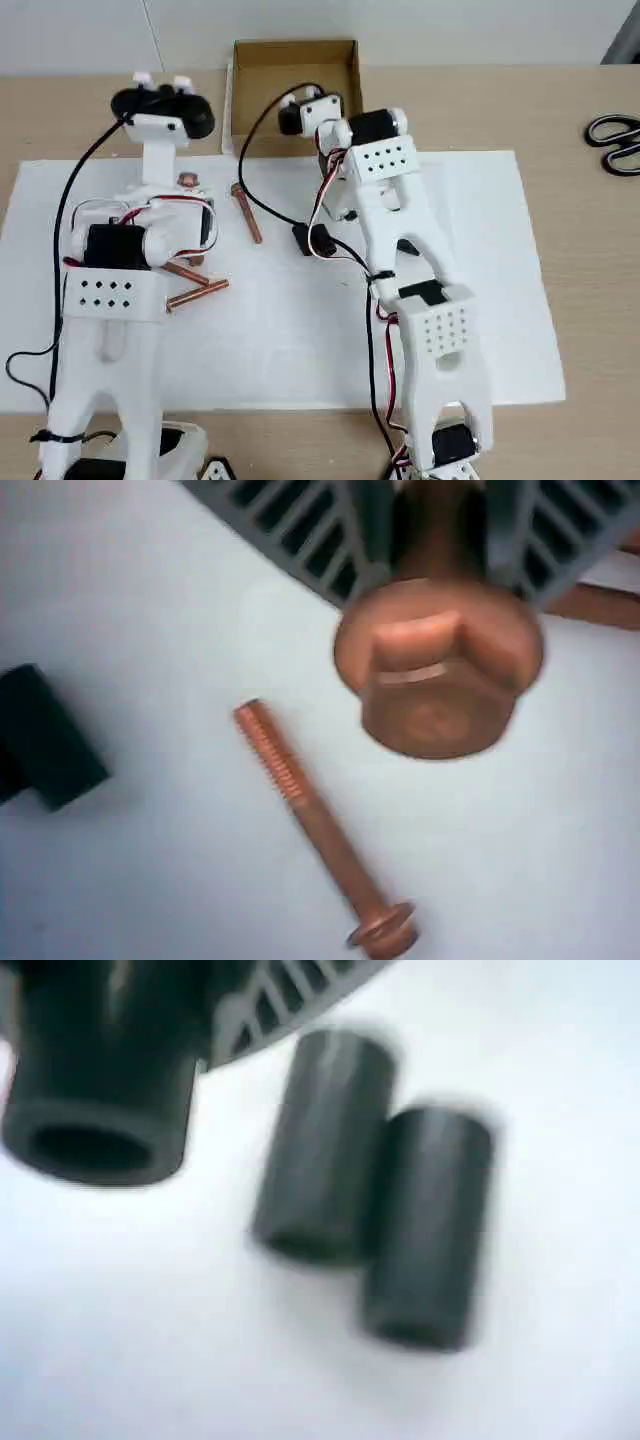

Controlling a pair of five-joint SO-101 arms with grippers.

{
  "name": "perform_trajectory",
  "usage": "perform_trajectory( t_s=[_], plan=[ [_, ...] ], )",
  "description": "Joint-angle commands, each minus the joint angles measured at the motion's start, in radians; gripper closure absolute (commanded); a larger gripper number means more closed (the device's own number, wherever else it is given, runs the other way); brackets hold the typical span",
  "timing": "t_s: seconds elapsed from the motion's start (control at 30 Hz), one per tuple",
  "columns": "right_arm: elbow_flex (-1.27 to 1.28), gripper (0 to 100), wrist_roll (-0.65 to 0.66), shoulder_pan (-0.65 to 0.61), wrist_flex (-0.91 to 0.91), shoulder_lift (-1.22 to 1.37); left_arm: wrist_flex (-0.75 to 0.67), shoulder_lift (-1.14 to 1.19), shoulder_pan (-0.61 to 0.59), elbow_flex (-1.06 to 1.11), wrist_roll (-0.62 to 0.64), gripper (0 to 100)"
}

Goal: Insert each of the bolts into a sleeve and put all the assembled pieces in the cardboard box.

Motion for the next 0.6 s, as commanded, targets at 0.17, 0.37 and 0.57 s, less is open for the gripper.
perform_trajectory(
  t_s=[0.17,0.37,0.57],
  plan=[
    [0.158,99.5,-0.006,-0.004,0.030,-0.386,0.178,-0.015,0.057,-0.271,-0.005,100],
    [0.411,99.5,-0.006,0.019,0.028,-0.677,0.347,-0.015,0.051,-0.424,-0.009,100],
    [0.666,99.5,0.000,0.024,0.024,-0.978,0.420,-0.017,0.051,-0.510,-0.009,100]
  ],
)
